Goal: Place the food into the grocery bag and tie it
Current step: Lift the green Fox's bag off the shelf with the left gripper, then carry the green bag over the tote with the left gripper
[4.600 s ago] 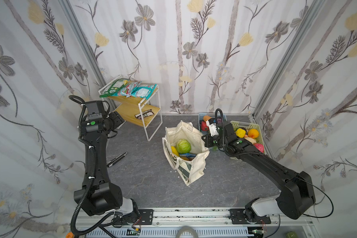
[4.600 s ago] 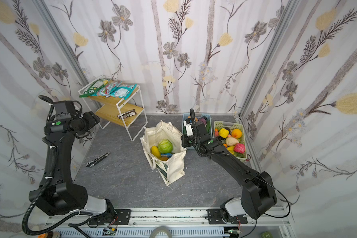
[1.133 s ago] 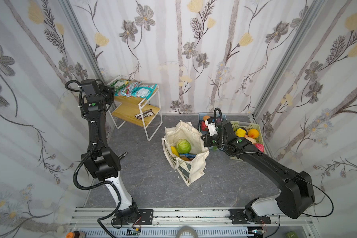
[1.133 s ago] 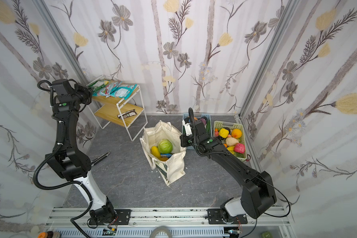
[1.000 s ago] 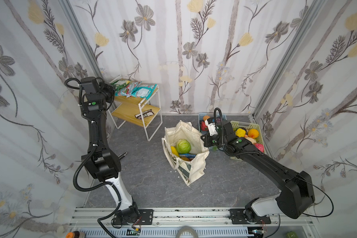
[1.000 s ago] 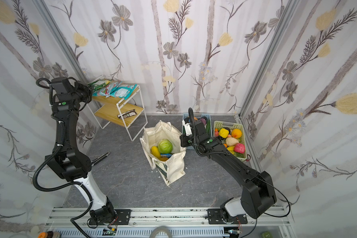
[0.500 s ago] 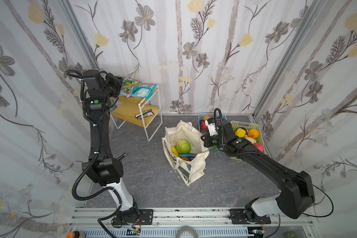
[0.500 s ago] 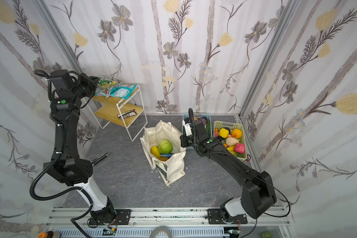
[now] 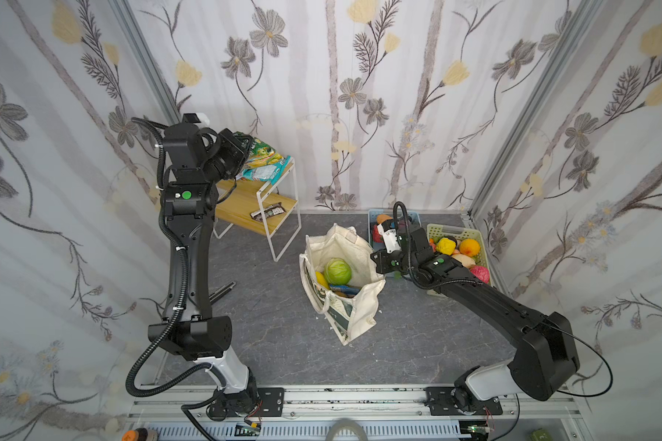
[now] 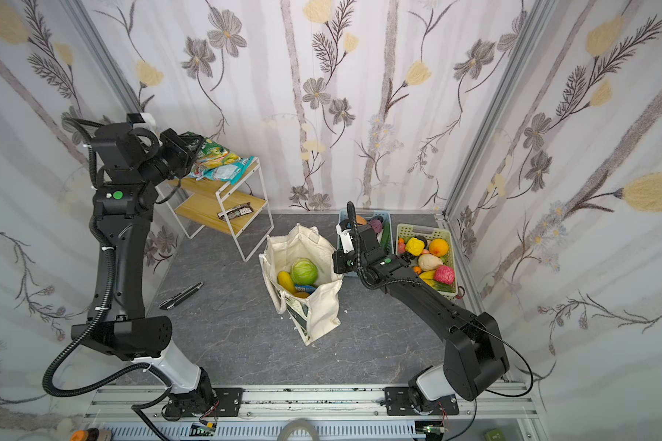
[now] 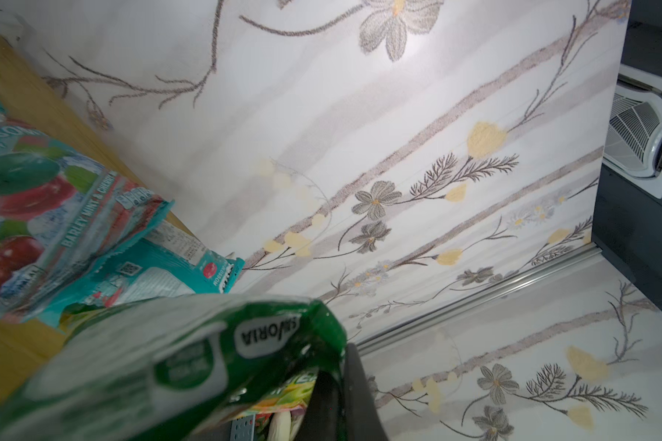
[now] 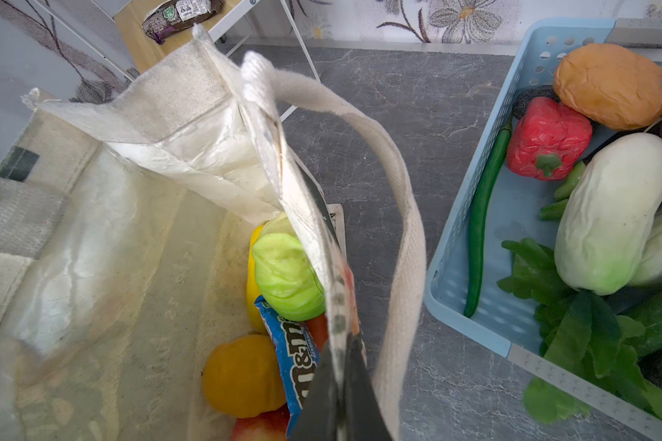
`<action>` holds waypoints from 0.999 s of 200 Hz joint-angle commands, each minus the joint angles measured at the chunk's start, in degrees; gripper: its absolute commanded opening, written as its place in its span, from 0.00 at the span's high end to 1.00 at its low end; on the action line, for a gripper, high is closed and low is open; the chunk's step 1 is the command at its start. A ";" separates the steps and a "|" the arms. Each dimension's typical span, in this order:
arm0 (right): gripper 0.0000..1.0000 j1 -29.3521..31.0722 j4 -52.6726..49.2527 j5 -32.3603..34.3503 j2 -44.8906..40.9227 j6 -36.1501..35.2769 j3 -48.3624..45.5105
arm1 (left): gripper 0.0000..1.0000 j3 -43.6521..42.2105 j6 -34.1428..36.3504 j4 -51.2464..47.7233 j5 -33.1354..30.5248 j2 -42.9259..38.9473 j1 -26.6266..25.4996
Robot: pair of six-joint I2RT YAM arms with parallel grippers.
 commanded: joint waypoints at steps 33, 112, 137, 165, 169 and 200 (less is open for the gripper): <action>1.00 0.17 1.15 -0.38 0.16 0.25 0.08 | 1.00 -2.27 3.83 2.05 3.12 -2.09 -6.86; 1.00 0.14 0.60 -0.02 0.67 0.27 1.00 | 1.00 -12.85 10.26 0.13 1.84 -5.90 -18.75; 1.00 0.11 0.34 0.15 0.88 0.25 1.37 | 1.00 -15.56 11.52 -0.31 1.14 -6.57 -21.61; 1.00 0.12 0.20 0.25 0.87 0.25 1.65 | 1.00 -18.74 12.73 -0.77 0.35 -7.62 -24.01; 1.00 0.18 0.20 0.25 0.87 0.21 1.66 | 1.00 -19.16 12.84 -0.74 0.26 -7.86 -24.22; 1.00 0.16 0.07 0.44 0.90 0.06 1.66 | 1.00 -23.09 13.26 -0.79 0.08 -9.27 -25.81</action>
